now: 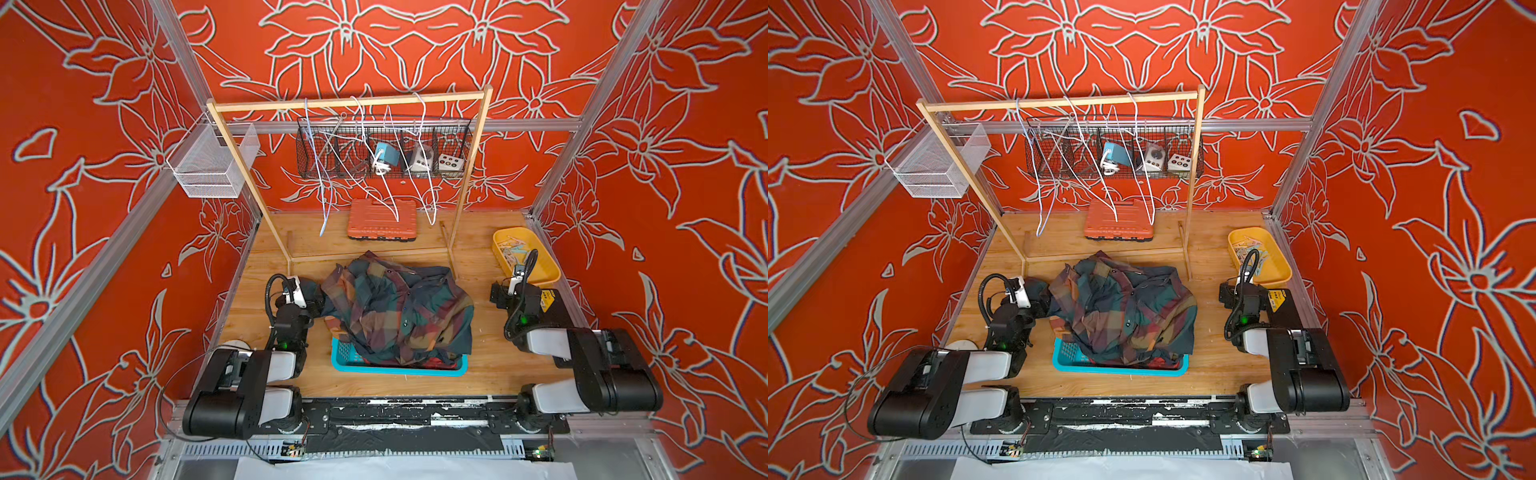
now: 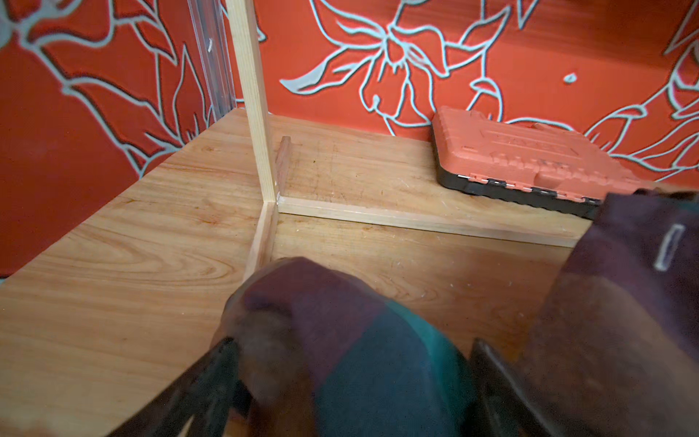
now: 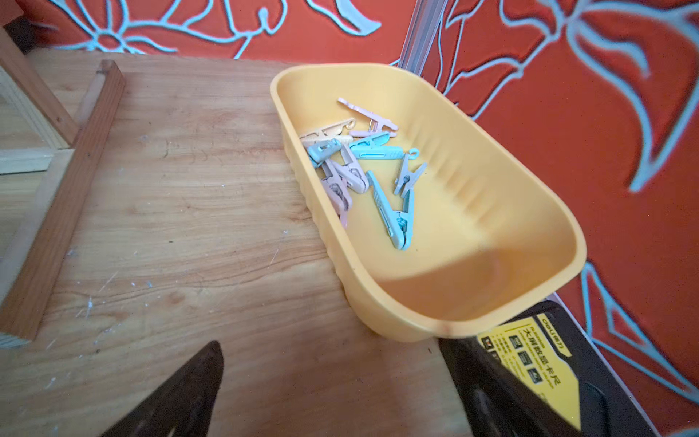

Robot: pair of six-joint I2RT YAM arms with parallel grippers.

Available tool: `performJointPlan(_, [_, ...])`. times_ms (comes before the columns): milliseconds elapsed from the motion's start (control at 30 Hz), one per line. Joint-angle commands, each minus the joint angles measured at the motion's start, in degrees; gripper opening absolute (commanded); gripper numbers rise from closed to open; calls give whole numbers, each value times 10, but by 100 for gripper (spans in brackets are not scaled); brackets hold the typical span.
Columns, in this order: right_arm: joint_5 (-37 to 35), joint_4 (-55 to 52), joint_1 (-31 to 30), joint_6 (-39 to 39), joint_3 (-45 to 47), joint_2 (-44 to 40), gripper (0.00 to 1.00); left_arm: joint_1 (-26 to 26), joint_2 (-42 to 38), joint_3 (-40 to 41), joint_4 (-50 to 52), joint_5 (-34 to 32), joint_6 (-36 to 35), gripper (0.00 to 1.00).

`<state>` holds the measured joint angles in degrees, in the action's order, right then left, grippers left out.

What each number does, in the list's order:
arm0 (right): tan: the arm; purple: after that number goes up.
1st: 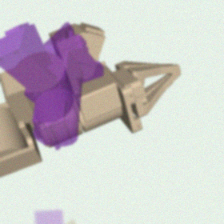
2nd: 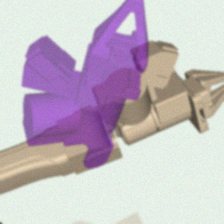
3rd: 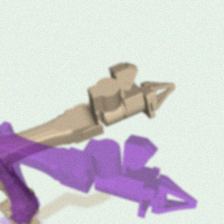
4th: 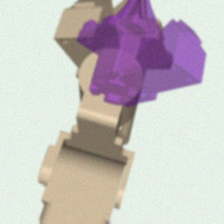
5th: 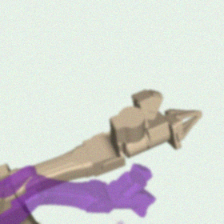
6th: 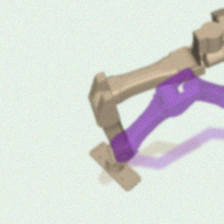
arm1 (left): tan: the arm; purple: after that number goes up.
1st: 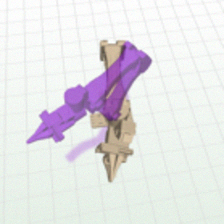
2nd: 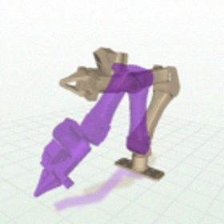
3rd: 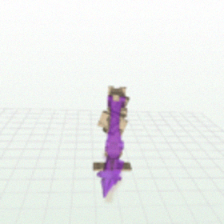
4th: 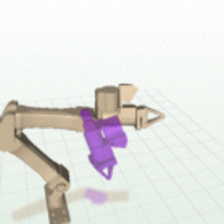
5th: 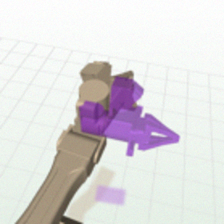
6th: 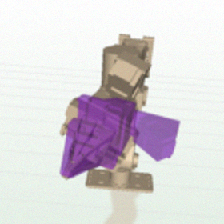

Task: Remove the clothespins securing long-sleeve shirts to the hanger
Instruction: Reset both arms

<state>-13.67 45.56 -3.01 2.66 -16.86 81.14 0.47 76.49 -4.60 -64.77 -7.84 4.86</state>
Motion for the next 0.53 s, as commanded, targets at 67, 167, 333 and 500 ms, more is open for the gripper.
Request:
performJointPlan(67, [-10,22,-4,-9,-4,-5,97,24,34,-4,-68,-36,-22,95])
performJointPlan(167, [-11,15,-4,-8,-6,-6,97,25,35,-4,-71,-42,-21,95])
performJointPlan(333, [-1,6,-4,-12,-15,3,97,29,35,-2,-74,-58,-20,96])
performJointPlan(500, [46,9,-4,-32,-13,-3,97,30,36,-3,-74,-61,-20,97])
